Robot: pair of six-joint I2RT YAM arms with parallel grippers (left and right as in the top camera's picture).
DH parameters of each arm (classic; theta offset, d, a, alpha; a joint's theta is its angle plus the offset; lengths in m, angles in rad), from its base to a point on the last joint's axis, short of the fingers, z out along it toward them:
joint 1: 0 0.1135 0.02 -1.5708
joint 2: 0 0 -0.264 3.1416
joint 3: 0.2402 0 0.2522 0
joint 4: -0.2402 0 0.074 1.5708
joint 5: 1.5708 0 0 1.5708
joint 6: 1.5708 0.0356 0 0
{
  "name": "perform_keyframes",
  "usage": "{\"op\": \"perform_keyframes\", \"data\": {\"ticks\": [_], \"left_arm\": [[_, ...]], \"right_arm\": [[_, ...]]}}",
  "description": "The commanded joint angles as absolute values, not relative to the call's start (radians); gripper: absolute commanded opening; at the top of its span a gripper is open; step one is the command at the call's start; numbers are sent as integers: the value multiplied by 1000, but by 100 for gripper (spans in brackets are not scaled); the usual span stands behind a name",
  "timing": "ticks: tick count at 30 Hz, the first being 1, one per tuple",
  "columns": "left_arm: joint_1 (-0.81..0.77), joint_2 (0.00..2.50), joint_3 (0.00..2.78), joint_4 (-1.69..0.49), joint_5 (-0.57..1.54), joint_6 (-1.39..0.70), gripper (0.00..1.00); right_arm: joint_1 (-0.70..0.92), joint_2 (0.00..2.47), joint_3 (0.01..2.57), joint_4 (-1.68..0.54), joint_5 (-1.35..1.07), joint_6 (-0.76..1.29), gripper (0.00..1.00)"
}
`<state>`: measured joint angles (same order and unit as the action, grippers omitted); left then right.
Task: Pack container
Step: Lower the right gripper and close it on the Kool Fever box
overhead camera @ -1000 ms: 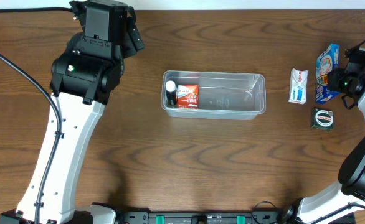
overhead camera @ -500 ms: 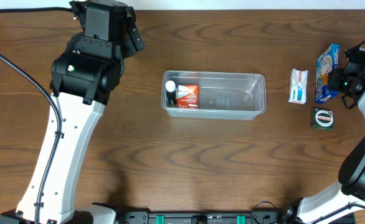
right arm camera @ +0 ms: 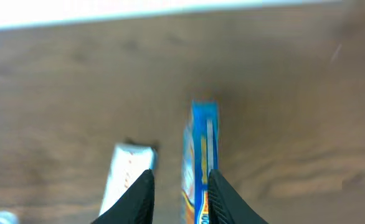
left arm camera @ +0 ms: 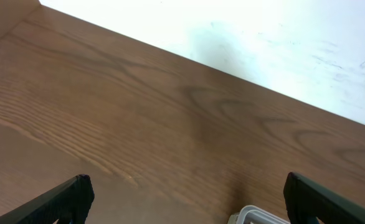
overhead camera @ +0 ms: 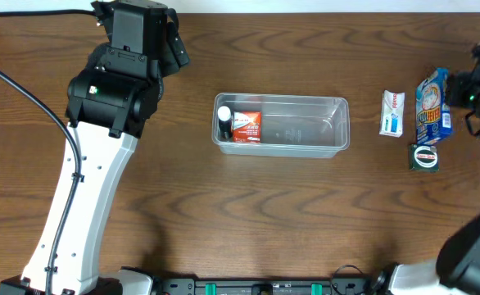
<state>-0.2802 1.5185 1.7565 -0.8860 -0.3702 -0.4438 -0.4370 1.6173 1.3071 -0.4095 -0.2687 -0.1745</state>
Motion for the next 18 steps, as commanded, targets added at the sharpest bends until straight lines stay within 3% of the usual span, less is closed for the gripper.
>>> {"op": "perform_keyframes", "data": {"ticks": [1,9,11,18], "left_arm": [[-276,1516,1764,-886,-387,-430,98],[-276,1516,1764,-886,-387,-430,98],[-276,1516,1764,-886,-387,-430,98],[-276,1516,1764,-886,-387,-430,98]], "right_arm": [[-376,1518,1331,-424,-296,-214,25],[-283,1423,1330,-463,-68,-233,29],[-296,1455,1328,-480,-2,-233,37],[-349,1615,1328,-480,-1,-233,41]]}}
